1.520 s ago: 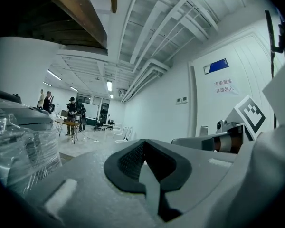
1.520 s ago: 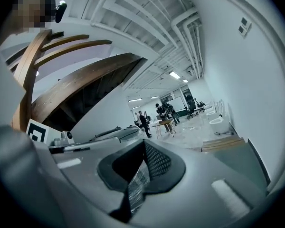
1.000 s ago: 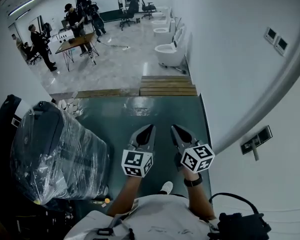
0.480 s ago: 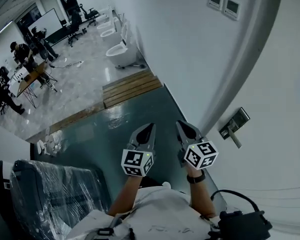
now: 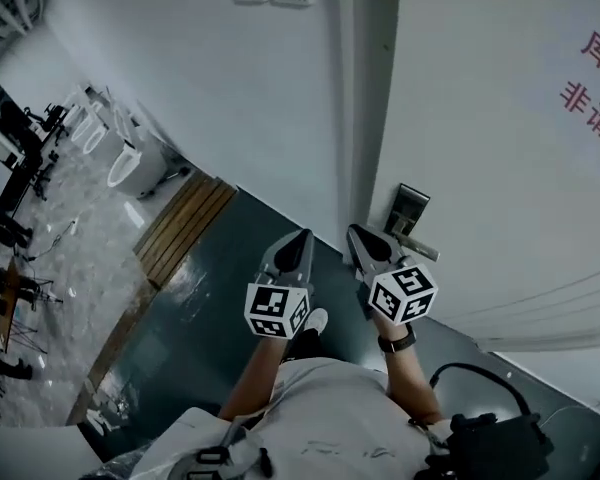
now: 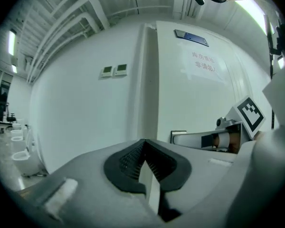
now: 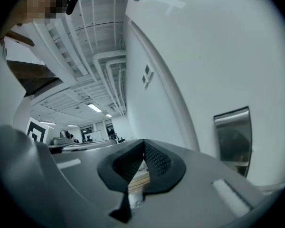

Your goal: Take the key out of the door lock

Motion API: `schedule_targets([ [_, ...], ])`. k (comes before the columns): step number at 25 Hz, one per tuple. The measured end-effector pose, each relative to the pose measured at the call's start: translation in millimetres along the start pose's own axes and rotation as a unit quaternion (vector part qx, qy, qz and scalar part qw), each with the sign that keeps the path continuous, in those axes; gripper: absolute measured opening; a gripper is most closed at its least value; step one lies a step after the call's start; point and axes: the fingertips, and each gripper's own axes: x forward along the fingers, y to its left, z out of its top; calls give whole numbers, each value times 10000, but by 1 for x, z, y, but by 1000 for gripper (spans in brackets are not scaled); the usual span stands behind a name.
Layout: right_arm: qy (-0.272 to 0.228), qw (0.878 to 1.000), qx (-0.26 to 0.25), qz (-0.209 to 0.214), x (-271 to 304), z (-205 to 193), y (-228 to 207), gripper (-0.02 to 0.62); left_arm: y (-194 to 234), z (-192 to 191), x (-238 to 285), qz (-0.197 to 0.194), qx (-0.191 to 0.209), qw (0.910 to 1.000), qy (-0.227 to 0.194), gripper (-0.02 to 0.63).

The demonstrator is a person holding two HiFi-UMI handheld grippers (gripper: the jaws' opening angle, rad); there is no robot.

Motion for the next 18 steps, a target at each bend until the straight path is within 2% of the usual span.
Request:
schedule_targets([
  [3,-207,9965,-166,-792,-18,22,-34,-2,-20,13,50,-804,85,9967,-73,0],
  [7,-358,9858,-151,-1635,-34,38,-75,-2,-44,30,99,-1536,211,9878,-170,0],
  [12,-363,9743,-82,-2220,-38,37,-96,-3,-64,22,130,-2251,307,9738,-45,0],
  [18,-415,9602,-34,-2761,-46,39,-104,-2,-77,26,152,-2817,396,9586,-81,1],
])
